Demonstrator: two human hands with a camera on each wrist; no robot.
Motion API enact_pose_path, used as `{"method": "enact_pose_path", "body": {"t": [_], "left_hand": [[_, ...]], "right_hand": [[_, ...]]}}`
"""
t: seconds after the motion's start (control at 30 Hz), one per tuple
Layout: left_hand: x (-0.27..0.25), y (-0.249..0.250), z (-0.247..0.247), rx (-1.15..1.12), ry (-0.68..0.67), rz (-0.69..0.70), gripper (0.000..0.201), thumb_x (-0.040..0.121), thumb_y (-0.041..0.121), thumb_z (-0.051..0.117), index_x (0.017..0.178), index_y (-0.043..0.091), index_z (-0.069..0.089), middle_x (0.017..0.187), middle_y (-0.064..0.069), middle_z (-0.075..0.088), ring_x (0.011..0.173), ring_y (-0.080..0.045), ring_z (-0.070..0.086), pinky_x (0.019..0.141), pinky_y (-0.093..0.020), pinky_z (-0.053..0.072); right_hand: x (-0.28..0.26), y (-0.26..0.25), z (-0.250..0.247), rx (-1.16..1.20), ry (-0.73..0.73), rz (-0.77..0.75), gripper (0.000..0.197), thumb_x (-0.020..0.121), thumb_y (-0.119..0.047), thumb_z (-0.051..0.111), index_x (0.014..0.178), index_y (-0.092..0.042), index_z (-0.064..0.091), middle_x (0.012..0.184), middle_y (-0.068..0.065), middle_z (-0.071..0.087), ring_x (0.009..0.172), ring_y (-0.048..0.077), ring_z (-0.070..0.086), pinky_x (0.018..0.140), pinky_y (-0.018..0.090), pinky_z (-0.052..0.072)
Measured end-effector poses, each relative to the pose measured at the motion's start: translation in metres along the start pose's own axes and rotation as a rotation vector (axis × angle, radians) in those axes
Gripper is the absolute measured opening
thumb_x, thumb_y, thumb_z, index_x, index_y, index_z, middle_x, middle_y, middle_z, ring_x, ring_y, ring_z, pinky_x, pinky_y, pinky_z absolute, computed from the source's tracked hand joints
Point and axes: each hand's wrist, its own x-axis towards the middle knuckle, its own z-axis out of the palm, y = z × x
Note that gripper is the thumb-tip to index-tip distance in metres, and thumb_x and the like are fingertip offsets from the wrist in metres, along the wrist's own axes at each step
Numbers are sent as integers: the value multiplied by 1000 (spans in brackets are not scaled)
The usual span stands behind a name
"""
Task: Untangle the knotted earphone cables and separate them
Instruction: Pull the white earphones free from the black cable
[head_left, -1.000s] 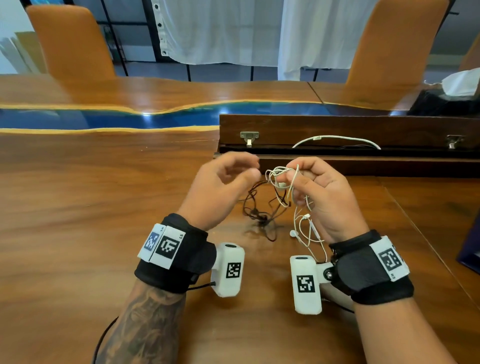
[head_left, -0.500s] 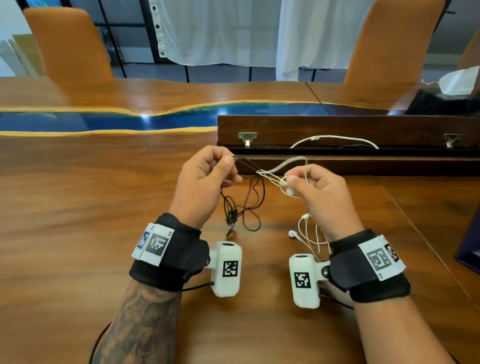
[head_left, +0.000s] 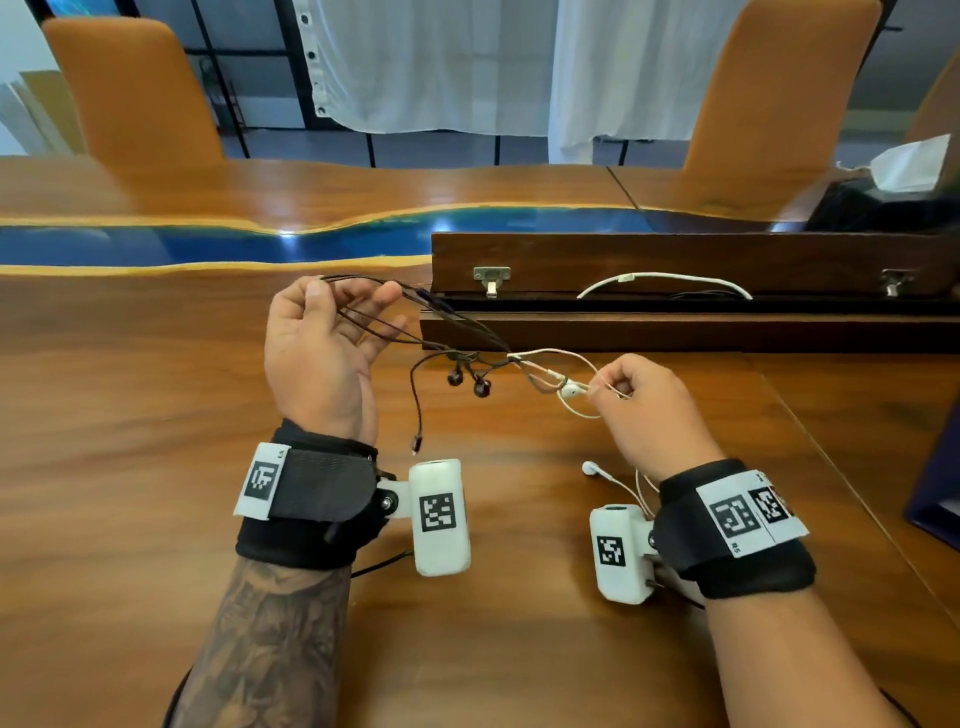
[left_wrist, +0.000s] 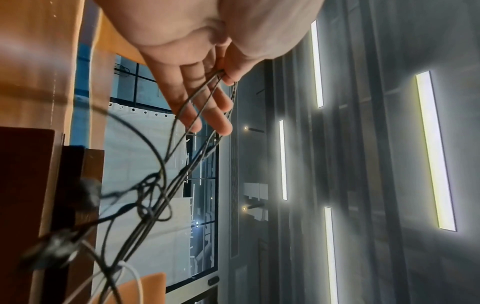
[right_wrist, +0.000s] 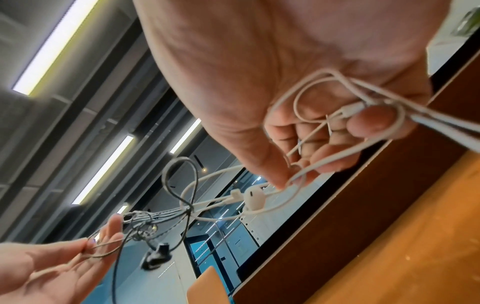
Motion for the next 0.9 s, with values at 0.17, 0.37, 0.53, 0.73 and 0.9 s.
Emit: {"method": "enact_pose_path", "body": {"t": [0.17,0.37,0.53,0.73,0.9], "left_hand": [[1,-3,-2,310,-43,-11,14,107,13,40,98,18,50,87,-2,70,49,-13,53,41,-21,35],[-4,-13,-5,852,-256,-77,25,102,38,52,98,17,64,94,-4,71,56,-14,60,49,-18,43],[-11,-18,-2,1117,-476,51,35,98,27,61,133,24,60,134,9,57,121,-3,49,105,-30,42],[-27,-18,11,865,-847,-93,47,91,-8,57,130,17,63,123,6,69,115,-4,64,101,-30,52],[-31,-23,16,854,-735,-82,26,91,30,67,116,25,63,112,9,68,100,-6,66,88,-23,53]], "right_hand": [[-3,-11,-5,230,-30,-24,11,99,-26,58,91,-23,65,87,-7,64,82,9,56,72,29,43],[-12,-31,-11,509,-97,-79,15,103,-30,55,102,-24,68,75,-12,61,68,6,52,66,27,45],[-20,-41,-7,530,-169,-231,13,103,-19,53,99,-25,64,97,-2,71,78,8,61,63,18,47],[-21,-44,-8,602,-193,-288,11,101,-10,56,100,-18,63,103,3,75,76,11,64,63,14,47],[-19,-41,-7,659,-42,-218,6,99,-12,60,100,-15,66,92,9,76,69,13,65,56,19,49]]}}
